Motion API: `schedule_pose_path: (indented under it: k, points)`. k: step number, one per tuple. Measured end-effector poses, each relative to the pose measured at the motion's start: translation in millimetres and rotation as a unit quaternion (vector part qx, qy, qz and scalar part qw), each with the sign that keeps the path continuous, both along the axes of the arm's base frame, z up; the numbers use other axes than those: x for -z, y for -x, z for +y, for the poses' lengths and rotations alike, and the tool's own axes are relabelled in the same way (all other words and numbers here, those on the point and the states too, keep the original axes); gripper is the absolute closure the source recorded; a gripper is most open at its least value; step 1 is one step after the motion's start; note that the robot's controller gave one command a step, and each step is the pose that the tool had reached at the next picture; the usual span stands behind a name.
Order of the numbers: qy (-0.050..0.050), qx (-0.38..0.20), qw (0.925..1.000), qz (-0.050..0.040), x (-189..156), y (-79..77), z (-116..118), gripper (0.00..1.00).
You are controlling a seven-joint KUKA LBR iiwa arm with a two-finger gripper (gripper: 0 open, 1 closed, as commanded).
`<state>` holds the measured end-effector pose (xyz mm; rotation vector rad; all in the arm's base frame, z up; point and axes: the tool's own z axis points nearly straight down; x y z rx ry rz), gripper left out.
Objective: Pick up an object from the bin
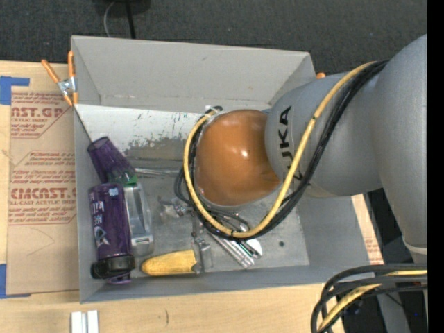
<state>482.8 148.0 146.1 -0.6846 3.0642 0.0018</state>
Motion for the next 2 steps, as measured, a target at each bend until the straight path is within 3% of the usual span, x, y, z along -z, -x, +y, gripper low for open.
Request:
schedule_pose_path:
  k: [1,2]
  points:
    - [-0.001,0.070,0.9976,-0.0015,72.7,-1.2,-3.3,0.00]
    - [0.002,-0.164,0.9865,0.0003,76.5,2.9,13.0,1.00]
